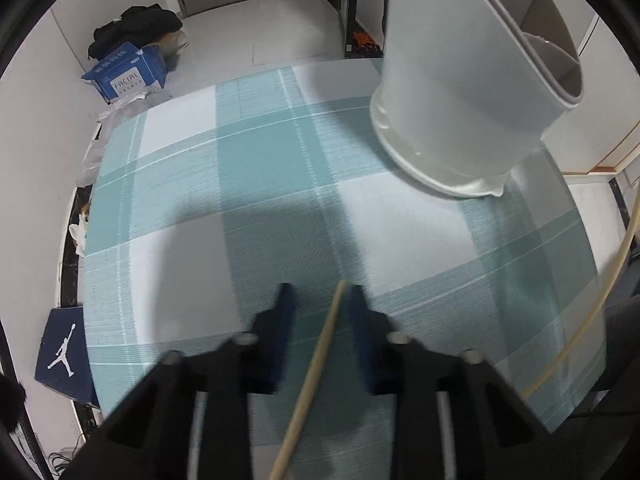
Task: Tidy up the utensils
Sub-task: 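Grasp the last chopstick with the left gripper while the right gripper holds its chopstick, then carry both chopsticks upright to the white holder and lower them in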
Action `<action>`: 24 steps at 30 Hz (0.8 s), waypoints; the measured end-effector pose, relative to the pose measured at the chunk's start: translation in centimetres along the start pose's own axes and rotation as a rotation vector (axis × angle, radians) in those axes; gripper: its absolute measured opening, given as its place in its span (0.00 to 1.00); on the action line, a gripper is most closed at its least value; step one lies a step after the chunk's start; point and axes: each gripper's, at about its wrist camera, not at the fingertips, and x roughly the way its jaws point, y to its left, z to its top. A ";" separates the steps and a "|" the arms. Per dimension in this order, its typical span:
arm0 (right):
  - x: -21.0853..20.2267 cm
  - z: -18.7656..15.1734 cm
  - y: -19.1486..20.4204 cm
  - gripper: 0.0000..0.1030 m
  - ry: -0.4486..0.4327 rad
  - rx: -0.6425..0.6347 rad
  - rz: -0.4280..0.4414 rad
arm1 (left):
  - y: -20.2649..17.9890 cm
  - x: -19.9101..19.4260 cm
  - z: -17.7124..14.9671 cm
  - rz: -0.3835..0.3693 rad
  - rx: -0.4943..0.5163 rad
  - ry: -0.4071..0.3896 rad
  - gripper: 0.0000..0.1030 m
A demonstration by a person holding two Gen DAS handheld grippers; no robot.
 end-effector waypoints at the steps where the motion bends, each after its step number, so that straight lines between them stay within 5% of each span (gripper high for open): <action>1: -0.3 -0.2 0.1 0.05 -0.004 0.000 -0.001 | -0.2 0.0 0.0 -0.008 -0.001 0.003 0.05; 8: -1.5 0.6 -0.4 0.05 -0.029 -0.029 -0.013 | 0.3 -0.1 0.9 -0.030 -0.105 -0.010 0.01; 15: -1.9 0.6 0.6 0.05 -0.069 -0.085 -0.031 | 1.5 -6.1 0.6 -0.043 -0.245 -0.221 0.01; 24: -2.1 0.1 2.0 0.05 -0.120 -0.137 -0.084 | -0.1 -12.5 -0.9 -0.069 -0.261 -0.407 0.00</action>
